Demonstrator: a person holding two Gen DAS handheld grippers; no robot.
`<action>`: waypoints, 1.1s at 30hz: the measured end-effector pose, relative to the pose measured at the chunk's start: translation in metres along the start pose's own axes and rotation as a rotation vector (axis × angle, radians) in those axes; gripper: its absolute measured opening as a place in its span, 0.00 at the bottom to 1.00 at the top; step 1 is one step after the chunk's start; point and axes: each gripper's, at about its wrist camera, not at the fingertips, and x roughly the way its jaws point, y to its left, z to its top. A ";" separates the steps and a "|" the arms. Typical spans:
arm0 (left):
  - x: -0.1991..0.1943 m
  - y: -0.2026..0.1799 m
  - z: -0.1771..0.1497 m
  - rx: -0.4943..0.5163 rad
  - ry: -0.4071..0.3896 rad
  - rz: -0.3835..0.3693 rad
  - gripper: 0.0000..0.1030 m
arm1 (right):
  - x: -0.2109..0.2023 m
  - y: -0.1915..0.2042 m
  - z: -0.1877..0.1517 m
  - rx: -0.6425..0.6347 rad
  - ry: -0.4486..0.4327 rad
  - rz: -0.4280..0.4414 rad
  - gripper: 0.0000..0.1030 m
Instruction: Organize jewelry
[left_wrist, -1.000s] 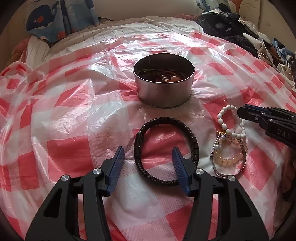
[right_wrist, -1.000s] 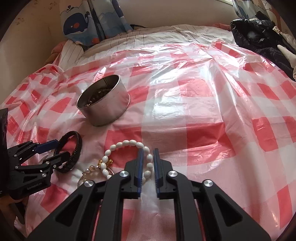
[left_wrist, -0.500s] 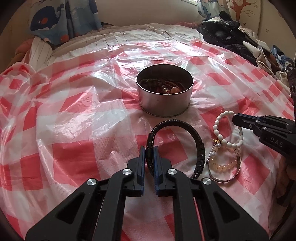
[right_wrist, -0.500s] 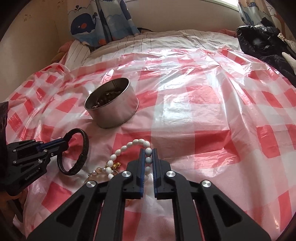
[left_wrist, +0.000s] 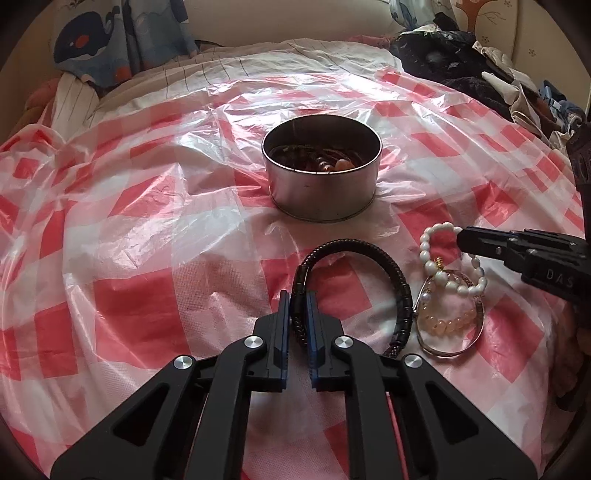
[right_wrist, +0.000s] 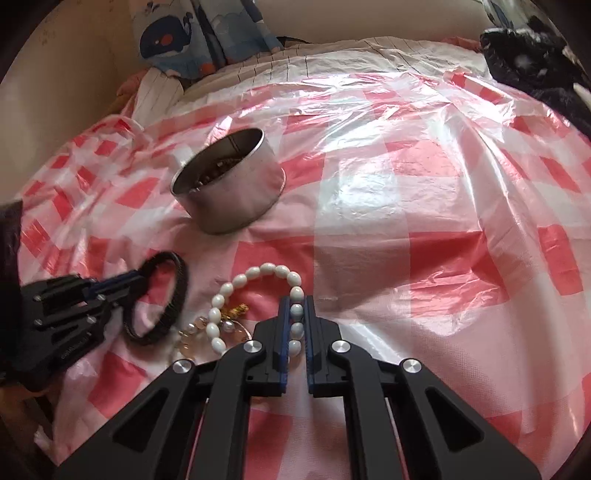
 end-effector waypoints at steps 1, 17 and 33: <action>-0.002 -0.001 0.001 -0.003 -0.007 -0.004 0.07 | -0.005 -0.003 0.001 0.027 -0.024 0.045 0.08; -0.004 0.003 0.002 -0.023 -0.015 0.000 0.07 | -0.031 0.003 0.008 0.053 -0.143 0.152 0.08; -0.012 0.001 0.005 -0.006 -0.033 0.016 0.07 | -0.048 0.011 0.011 0.017 -0.222 0.200 0.08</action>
